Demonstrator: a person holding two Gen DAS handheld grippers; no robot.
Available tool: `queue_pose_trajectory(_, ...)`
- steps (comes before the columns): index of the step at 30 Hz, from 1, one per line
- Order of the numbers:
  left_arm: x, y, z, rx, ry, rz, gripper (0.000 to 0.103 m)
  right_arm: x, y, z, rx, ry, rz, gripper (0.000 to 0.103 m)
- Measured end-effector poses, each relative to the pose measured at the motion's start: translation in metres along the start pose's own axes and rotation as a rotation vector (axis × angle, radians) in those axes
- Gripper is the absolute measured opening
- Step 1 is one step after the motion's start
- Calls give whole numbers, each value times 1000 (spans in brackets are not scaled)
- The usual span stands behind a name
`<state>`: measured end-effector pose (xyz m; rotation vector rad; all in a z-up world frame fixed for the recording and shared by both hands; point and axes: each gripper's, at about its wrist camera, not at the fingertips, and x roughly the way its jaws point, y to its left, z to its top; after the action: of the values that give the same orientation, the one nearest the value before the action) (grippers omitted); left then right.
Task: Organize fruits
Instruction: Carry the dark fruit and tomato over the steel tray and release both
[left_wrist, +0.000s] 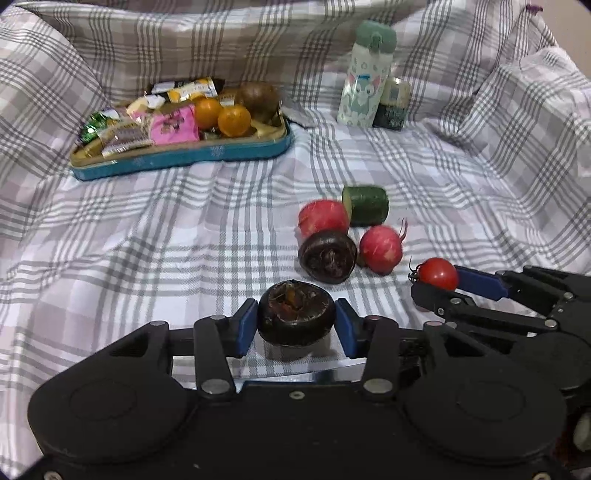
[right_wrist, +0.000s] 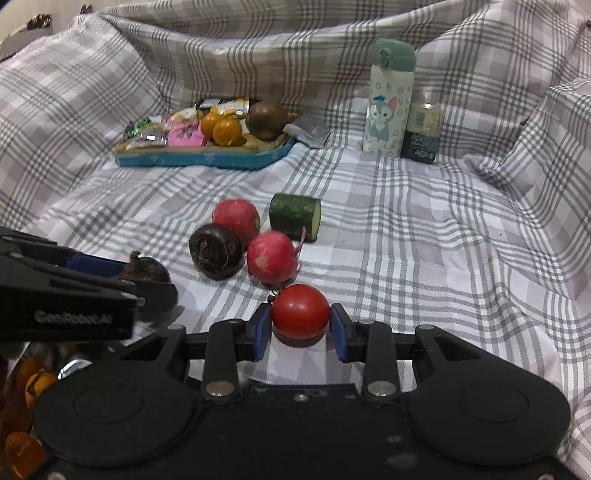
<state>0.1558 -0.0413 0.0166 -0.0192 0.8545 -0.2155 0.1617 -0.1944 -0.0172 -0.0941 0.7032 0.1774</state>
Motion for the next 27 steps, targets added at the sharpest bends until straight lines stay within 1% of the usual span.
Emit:
queue_pose_trajectory(7,-39,-4,-1,31,-40,-13,52,-29,-6,-2,83,-53,25,35)
queue_pose_trajectory(10,-51,-7,-11,38,-27,-32,52,-51,-3,-10,112,-66,41,35)
queue_pose_trajectory(15,-65,-14,-38,49,7,-41,52,-93,8,-27,113,-85,36,35)
queue_pose_trajectory(18,-71,-18,-55,52,32,-48,52,-111,12,-38,112,-71,43,35)
queue_pose_trajectory(24,-78,-24,-83,63,67,-42,52,-135,23,-62,114,1,59,35)
queue_pose_trajectory(27,-80,-25,-92,48,85,-61,52,-144,29,-74,99,37,67,36)
